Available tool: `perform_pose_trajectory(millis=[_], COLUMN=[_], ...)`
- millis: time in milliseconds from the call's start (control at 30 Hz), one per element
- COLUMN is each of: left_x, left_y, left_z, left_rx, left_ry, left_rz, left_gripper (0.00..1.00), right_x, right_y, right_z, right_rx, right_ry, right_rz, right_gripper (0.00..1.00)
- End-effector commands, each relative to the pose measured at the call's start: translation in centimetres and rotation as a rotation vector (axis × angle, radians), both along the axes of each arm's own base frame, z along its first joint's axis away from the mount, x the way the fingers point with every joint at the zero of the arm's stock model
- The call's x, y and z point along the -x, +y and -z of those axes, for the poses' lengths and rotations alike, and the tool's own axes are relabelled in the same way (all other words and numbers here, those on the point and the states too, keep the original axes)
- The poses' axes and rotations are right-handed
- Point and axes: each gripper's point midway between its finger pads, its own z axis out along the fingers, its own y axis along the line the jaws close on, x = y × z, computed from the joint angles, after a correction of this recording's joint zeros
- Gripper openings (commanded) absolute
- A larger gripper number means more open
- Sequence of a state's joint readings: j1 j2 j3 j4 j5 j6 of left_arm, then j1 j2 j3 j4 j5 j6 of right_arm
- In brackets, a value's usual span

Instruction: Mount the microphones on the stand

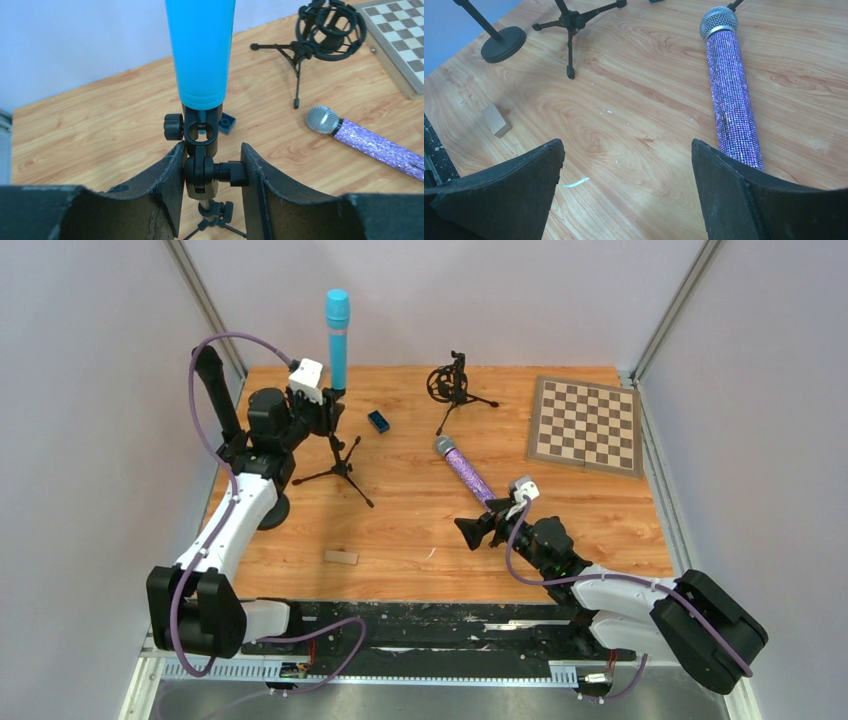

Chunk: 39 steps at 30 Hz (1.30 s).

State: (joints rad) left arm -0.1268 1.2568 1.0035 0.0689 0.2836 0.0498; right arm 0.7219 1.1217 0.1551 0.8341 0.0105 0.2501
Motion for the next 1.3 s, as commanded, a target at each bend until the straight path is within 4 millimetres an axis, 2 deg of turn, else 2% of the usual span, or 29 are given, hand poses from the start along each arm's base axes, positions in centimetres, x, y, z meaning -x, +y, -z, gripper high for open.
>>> perform_pose_trajectory(millis=[0, 300, 467, 700, 800, 867, 967, 1167, 1267], left_x=[-1.2, -1.3, -0.9, -0.5, -0.3, -0.2, 0.0, 0.2, 0.4], left_y=[2.0, 4.0, 4.1, 4.0, 4.0, 4.0, 3.8, 3.8, 3.7], left_z=[-6.5, -5.7, -5.3, -5.0, -5.2, -5.5, -5.7, -5.8, -6.2], left_rx=[0.027, 0.011, 0.023, 0.026, 0.026, 0.024, 0.023, 0.019, 0.018], left_ry=[-0.199, -0.184, -0.188, -0.196, -0.208, -0.218, -0.223, -0.231, -0.24], left_rz=[-0.057, -0.103, -0.089, -0.082, -0.081, -0.08, -0.07, -0.069, -0.064], left_gripper=[0.0, 0.0, 0.02, 0.23, 0.38, 0.44, 0.49, 0.65, 0.77], right_x=[-0.3, -0.4, -0.4, -0.5, -0.5, -0.5, -0.5, -0.6, -0.4], right_y=[-0.2, -0.1, -0.1, -0.1, -0.1, -0.1, 0.0, 0.0, 0.3], right_z=[-0.7, -0.5, -0.3, -0.5, -0.4, -0.4, -0.4, -0.5, -0.6], right_rx=[-0.016, -0.007, -0.003, -0.001, -0.001, 0.0, -0.001, -0.004, -0.006], right_ry=[-0.018, -0.013, -0.008, -0.015, -0.012, -0.011, -0.009, -0.012, -0.01], right_rz=[0.012, 0.013, 0.013, 0.013, 0.014, 0.013, 0.013, 0.013, -0.004], right_gripper=[0.97, 0.97, 0.97, 0.97, 0.97, 0.97, 0.97, 0.97, 0.97])
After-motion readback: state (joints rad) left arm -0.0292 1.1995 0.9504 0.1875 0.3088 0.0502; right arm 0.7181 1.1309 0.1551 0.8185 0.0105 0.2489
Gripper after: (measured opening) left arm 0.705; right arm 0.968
